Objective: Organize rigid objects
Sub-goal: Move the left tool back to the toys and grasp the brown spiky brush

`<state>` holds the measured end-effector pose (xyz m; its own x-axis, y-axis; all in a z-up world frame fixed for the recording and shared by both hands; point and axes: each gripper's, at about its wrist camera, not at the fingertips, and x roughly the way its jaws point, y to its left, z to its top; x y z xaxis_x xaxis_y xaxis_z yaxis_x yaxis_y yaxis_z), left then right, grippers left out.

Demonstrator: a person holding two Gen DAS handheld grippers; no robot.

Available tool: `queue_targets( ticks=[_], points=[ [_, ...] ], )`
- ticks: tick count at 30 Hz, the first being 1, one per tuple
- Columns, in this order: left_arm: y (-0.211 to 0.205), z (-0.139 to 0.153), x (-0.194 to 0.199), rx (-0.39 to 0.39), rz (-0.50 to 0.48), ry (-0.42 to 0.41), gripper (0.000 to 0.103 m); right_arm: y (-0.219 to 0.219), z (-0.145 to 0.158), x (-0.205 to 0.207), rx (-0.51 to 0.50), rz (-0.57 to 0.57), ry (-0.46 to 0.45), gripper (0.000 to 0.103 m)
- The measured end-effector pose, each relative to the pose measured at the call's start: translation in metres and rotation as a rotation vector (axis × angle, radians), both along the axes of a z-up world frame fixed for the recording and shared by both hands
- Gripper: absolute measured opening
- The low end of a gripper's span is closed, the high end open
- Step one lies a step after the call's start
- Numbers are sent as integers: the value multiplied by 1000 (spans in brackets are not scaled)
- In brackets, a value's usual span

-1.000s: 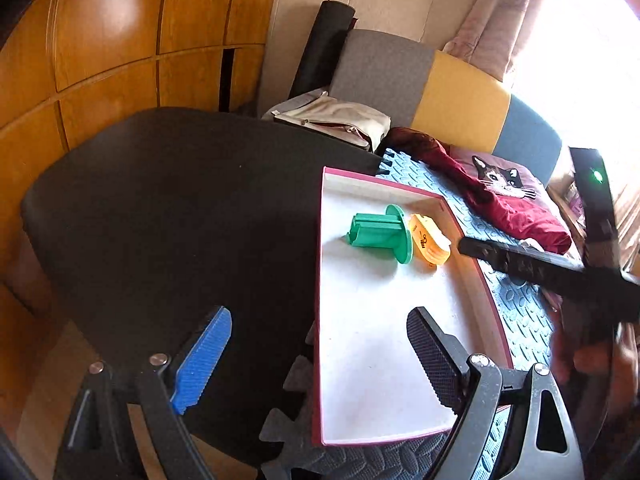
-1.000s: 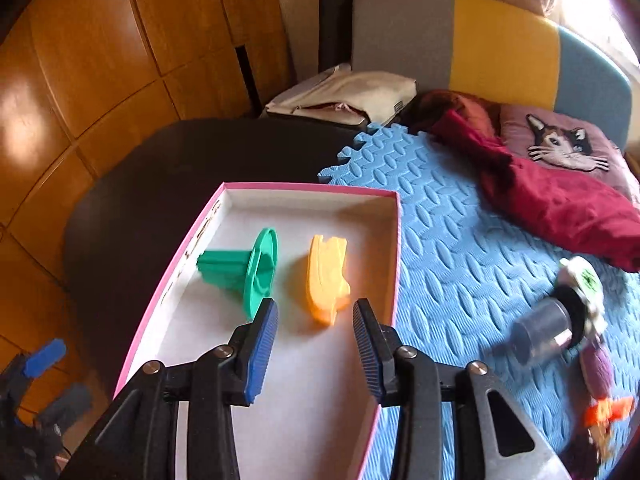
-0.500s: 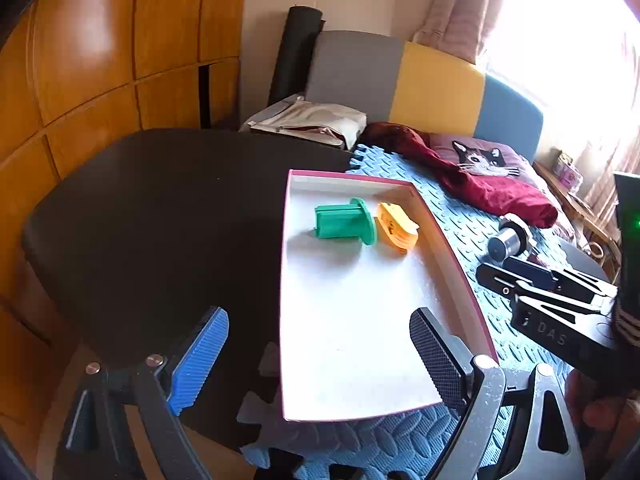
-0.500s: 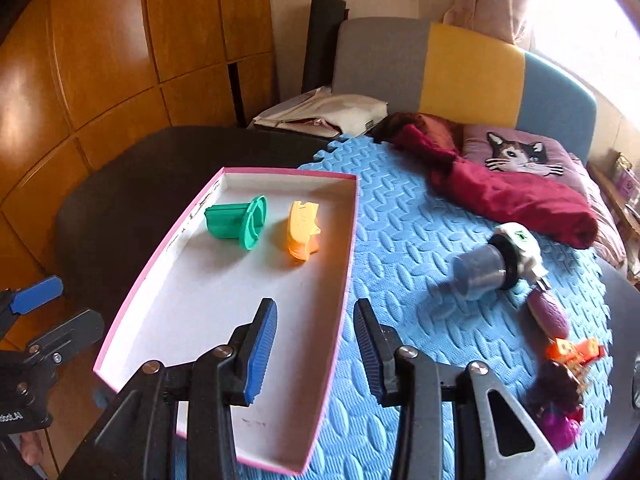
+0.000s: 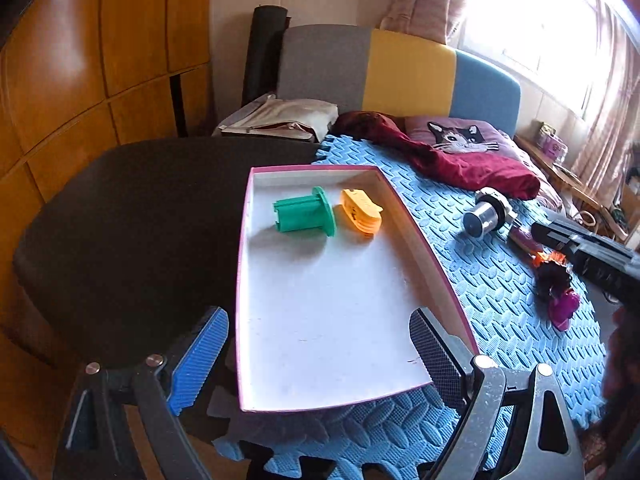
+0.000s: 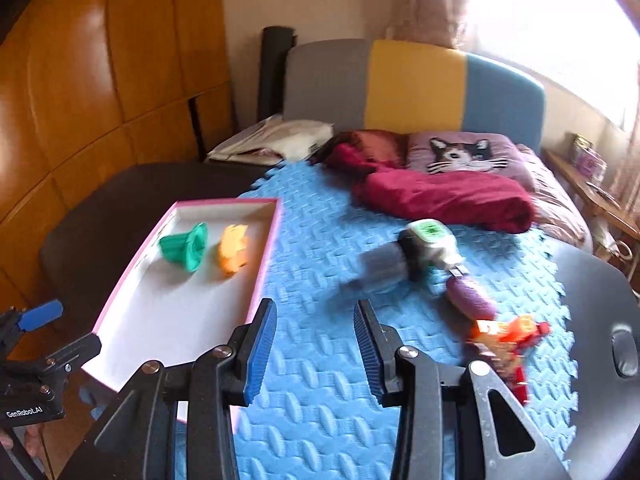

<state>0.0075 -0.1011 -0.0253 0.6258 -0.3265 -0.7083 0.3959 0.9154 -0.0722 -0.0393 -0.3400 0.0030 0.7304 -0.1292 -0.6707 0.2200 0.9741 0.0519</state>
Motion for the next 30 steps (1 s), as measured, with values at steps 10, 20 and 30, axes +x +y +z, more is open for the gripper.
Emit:
queue_targets(
  ticks=[10, 20, 30],
  points=[
    [-22, 4, -4, 3, -63, -7, 93, -106, 24, -50, 17, -290, -55, 40],
    [-60, 8, -8, 20, -158, -8, 93, -204, -8, -85, 127, -536, -50, 43],
    [-149, 5, -13, 4, -385, 40, 93, -228, -30, -100, 299, -573, -54, 43]
  ],
)
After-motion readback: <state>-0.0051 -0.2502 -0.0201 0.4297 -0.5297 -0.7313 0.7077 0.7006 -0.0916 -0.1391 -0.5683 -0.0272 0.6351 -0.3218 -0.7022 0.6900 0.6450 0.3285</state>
